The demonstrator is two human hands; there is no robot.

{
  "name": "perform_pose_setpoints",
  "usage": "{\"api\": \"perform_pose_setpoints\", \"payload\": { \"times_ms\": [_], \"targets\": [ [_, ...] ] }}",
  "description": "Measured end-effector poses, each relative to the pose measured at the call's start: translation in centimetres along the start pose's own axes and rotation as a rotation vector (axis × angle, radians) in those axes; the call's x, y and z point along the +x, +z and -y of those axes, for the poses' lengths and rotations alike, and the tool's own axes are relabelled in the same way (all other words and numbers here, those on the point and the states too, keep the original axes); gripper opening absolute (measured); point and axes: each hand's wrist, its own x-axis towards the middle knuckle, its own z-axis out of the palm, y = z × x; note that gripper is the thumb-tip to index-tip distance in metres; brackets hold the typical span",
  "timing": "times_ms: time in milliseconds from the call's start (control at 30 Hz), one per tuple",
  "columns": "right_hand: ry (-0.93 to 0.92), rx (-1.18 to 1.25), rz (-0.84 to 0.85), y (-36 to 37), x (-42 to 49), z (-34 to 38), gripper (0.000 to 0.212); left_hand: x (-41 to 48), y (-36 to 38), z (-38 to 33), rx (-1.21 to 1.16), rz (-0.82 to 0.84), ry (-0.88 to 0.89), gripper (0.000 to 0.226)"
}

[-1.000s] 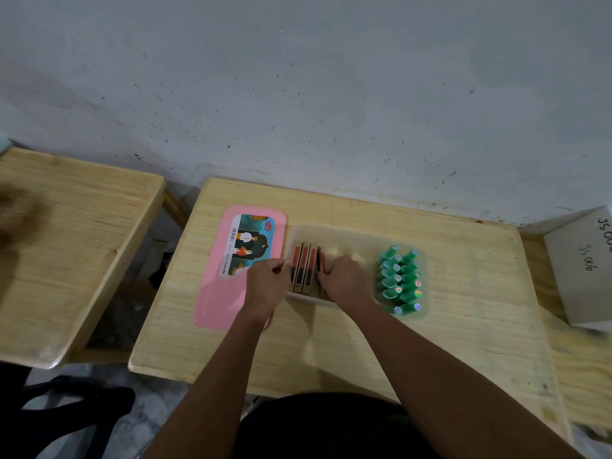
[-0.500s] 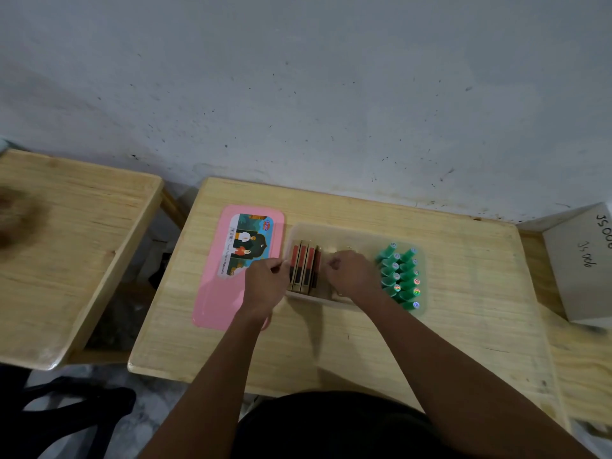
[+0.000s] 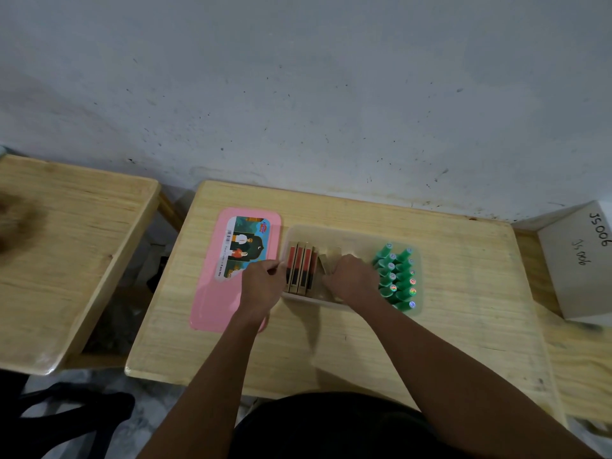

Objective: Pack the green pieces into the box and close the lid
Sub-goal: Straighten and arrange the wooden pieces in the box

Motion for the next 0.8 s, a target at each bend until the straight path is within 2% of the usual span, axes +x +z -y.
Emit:
{"api": "perform_pose_setpoints", "payload": {
  "times_ms": [167, 367, 600, 800],
  "targets": [
    [0.063, 0.338, -0.087, -0.3, -0.5, -1.1, 0.028, 0.0, 0.1, 0.1, 0.009, -0.009, -0.001, 0.025],
    [0.066, 0.772, -0.052, -0.9, -0.1, -2.0, 0.021, 0.0, 0.1, 0.1, 0.015, -0.013, 0.007, 0.026],
    [0.043, 0.777, 0.010, -1.0, -0.3, -1.9, 0.035, 0.0, 0.1, 0.1, 0.038, -0.009, 0.023, 0.026],
    [0.057, 0.732, 0.028, 0.0, -0.2, -1.2, 0.020, -0.1, 0.1, 0.1, 0.024, -0.014, 0.018, 0.026]
  ]
}}
